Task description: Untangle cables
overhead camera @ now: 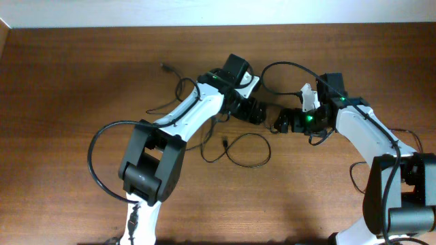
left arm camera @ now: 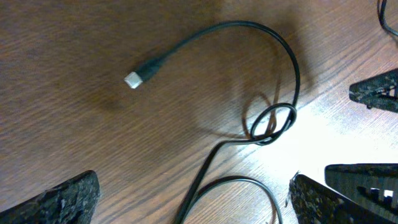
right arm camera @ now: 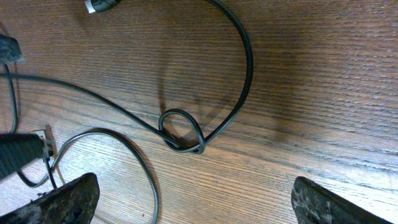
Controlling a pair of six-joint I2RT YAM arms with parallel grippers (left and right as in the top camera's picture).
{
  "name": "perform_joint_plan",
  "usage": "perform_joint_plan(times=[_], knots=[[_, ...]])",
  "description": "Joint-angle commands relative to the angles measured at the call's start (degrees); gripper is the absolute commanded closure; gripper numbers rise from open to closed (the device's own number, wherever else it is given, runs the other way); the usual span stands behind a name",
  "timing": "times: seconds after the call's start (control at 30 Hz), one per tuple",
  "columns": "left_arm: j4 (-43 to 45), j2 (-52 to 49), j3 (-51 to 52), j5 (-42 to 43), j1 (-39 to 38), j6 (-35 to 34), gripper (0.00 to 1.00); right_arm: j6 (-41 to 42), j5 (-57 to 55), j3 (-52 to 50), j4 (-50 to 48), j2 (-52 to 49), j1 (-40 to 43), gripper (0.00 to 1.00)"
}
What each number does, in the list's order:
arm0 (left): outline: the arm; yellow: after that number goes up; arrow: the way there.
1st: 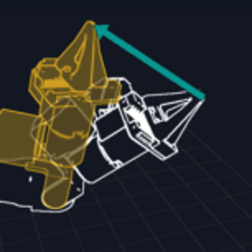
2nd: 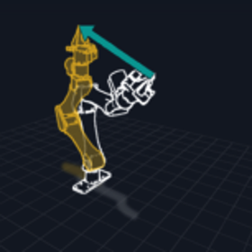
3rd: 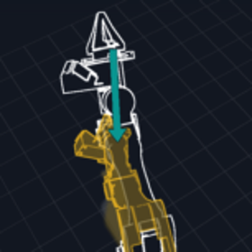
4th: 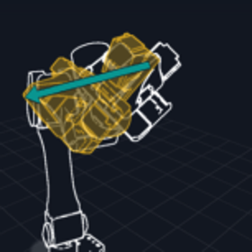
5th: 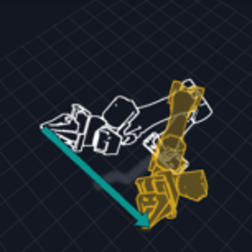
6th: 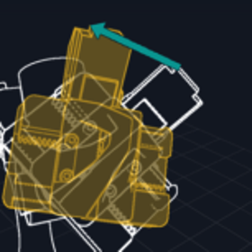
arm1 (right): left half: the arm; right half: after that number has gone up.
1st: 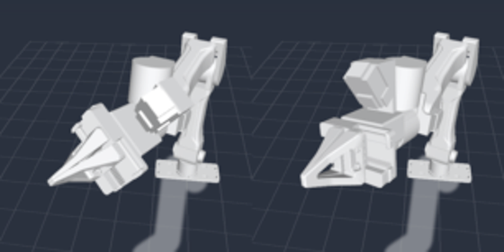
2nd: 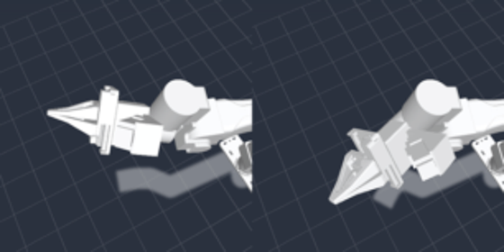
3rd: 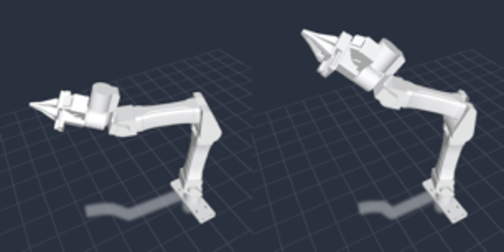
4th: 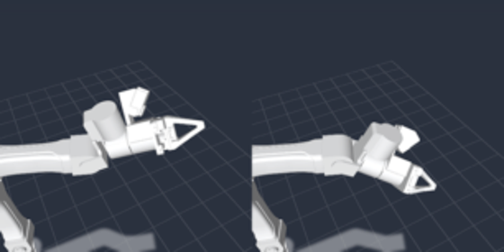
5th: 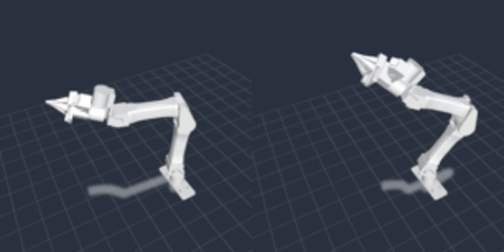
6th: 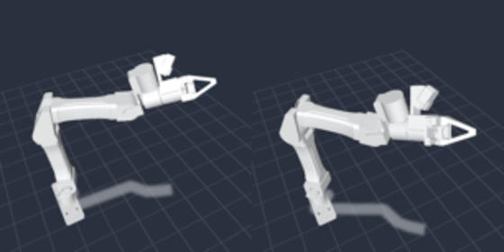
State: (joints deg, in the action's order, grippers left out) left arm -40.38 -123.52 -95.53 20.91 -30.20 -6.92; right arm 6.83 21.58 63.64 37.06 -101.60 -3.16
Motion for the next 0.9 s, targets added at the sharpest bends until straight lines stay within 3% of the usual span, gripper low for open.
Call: perform_joint_plan(times=[0.0, 0.87], knots=[[0.3, 2.3, -0.9, -1.2, -0.9, 0.1, 0.01, -0.4, 0.5, 0.3, 0.0, -0.6, -0.3, 0.02], [-0.8, 2.3, -0.9, -3.0, -1.2, 0.1, 0.01, -0.4, 0.5, 0.3, 0.0, -0.6, -0.3, 0.02]])
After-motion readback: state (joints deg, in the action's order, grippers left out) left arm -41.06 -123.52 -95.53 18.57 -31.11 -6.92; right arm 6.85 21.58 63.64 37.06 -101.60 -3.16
